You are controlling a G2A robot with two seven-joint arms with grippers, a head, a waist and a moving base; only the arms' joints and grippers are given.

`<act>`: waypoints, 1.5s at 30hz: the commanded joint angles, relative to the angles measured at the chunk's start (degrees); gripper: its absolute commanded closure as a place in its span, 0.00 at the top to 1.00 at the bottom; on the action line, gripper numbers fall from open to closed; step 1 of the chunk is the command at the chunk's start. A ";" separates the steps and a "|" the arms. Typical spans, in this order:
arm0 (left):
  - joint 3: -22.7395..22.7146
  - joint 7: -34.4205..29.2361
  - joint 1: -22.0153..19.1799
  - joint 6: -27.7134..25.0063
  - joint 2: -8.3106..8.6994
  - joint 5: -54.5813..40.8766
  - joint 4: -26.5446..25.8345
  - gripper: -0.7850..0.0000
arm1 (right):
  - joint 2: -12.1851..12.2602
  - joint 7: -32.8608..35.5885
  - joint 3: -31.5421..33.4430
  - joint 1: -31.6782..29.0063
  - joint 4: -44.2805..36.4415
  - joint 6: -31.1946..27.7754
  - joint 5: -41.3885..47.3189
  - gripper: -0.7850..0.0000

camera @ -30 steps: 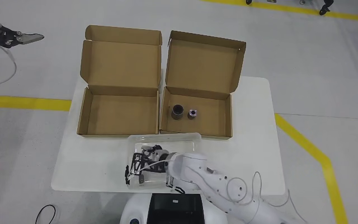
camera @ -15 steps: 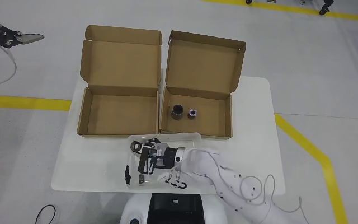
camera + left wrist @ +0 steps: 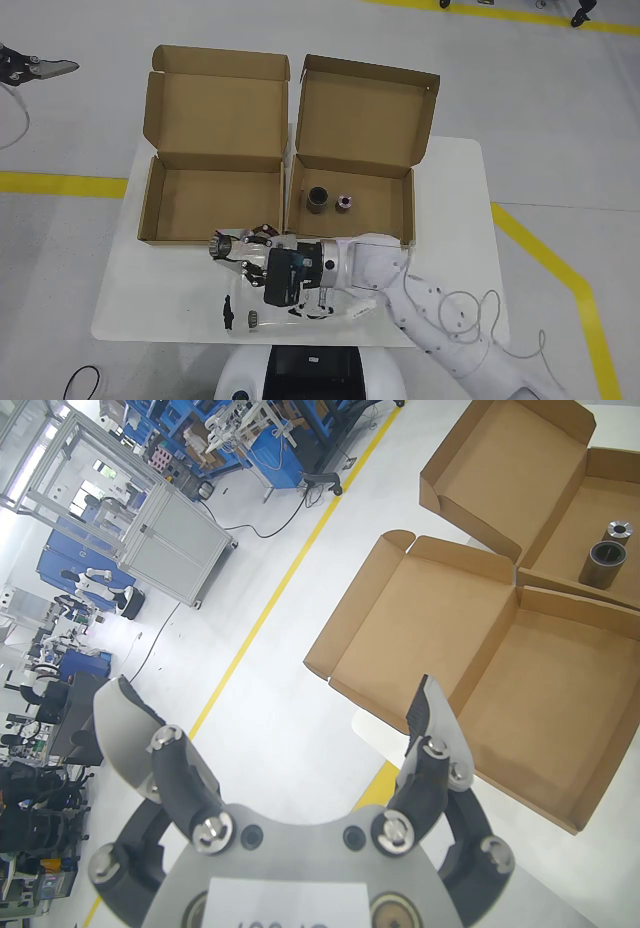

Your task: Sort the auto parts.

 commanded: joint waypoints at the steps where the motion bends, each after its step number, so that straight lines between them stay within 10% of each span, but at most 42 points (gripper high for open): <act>1: 0.00 0.00 0.00 0.00 0.00 0.00 0.00 1.00 | -0.23 -1.00 -0.06 0.99 -0.80 0.58 -0.43 0.00; 23: 0.00 0.00 0.00 0.00 0.00 0.00 0.00 1.00 | -2.95 -6.48 2.96 12.08 -1.12 3.90 2.73 0.00; 45: 0.00 0.00 0.00 0.00 0.00 0.00 0.00 1.00 | -2.81 -7.49 5.73 9.16 -2.35 3.51 0.72 0.00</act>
